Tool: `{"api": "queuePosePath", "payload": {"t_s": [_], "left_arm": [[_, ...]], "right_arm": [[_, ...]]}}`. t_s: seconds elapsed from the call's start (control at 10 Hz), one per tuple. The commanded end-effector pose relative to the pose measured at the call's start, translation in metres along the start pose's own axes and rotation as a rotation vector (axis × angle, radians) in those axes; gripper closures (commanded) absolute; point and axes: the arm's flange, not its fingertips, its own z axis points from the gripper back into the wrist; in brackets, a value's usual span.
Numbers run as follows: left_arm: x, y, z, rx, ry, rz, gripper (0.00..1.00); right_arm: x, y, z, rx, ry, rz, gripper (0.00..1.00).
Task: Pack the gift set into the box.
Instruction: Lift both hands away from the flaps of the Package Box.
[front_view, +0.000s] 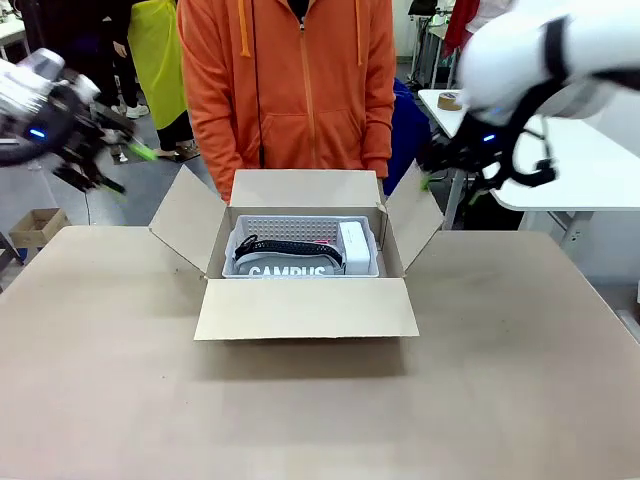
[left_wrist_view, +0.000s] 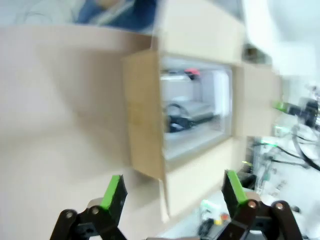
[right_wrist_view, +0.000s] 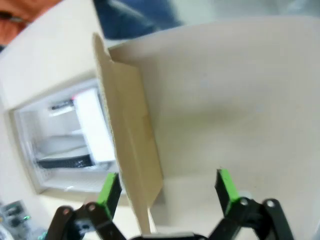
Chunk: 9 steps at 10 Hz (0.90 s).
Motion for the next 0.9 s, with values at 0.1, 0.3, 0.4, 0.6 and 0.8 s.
{"api": "queuePosePath", "payload": {"t_s": [0.1,0.3,0.4,0.6,0.8], "left_arm": [[-0.024,0.082,0.072,-0.754,0.118,-0.016,0.0],[-0.011,0.128,0.061,-0.936,0.075,0.14,0.0],[-0.006,0.151,0.054,-0.993,0.043,0.239,0.0],[0.008,0.164,0.037,-0.881,-0.035,0.439,0.0],[-0.03,0.169,0.045,-0.943,0.005,0.174,0.0]], "right_arm": [[-0.013,-0.135,0.024,0.629,0.286,-0.04,0.0],[-0.013,-0.204,0.006,0.885,0.273,-0.159,0.0],[-0.014,-0.231,-0.01,0.976,0.271,-0.257,0.0],[-0.013,-0.231,-0.028,0.888,0.214,-0.498,0.0],[-0.031,-0.245,-0.004,0.936,0.207,-0.241,0.0]]}}
